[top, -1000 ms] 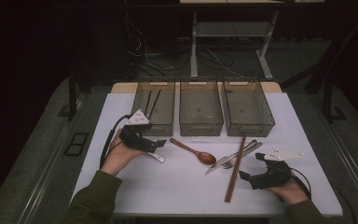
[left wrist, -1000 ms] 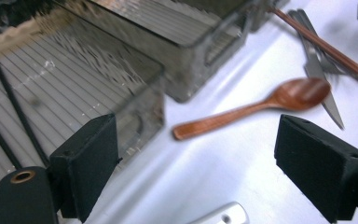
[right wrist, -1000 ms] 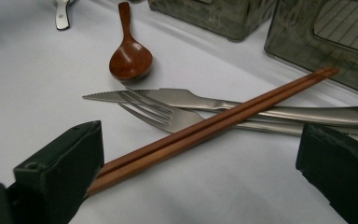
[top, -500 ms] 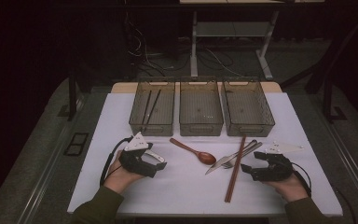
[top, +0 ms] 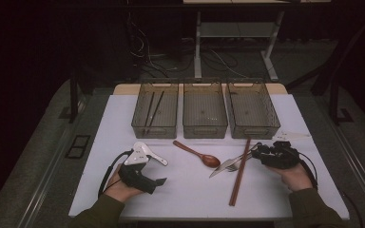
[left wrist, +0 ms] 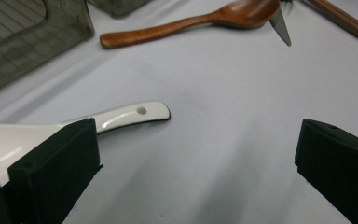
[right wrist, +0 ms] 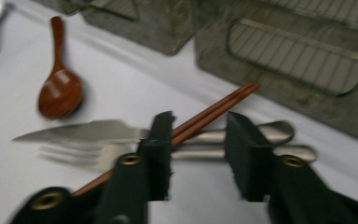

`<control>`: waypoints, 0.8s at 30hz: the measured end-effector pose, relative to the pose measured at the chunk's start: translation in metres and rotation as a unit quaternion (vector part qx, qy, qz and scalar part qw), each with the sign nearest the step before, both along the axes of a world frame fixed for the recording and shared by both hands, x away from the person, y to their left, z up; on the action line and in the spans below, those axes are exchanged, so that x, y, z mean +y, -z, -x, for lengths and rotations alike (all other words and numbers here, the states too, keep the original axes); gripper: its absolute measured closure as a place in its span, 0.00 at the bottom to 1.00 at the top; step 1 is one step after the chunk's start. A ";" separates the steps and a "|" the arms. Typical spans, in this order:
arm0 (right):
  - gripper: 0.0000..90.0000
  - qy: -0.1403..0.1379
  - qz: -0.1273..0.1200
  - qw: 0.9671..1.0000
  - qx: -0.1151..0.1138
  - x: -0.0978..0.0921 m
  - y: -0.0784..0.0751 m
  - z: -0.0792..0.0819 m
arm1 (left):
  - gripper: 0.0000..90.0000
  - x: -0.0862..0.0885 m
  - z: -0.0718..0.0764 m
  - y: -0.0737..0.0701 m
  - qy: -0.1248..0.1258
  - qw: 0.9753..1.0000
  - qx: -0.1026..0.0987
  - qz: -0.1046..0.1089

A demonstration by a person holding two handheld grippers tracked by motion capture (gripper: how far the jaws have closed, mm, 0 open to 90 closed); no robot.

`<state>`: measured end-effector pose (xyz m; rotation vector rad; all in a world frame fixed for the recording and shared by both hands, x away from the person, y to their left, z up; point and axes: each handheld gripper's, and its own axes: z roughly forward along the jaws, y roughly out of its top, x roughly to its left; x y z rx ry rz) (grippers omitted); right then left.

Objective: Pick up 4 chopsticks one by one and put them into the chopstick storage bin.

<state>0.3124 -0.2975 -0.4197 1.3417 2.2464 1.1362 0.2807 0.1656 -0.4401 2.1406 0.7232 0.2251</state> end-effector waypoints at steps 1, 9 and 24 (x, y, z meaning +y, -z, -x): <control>0.80 0.004 0.003 1.000 0.002 0.000 -0.001 -0.004 | 0.00 0.000 0.000 0.000 0.001 1.000 0.001 -0.002; 0.99 0.007 0.027 1.000 0.007 0.005 0.001 -0.038 | 0.00 0.007 -0.002 0.002 -0.007 1.000 0.000 0.002; 0.99 0.027 0.039 0.998 0.028 0.004 0.017 -0.060 | 0.00 0.004 -0.002 0.003 0.007 1.000 0.003 0.005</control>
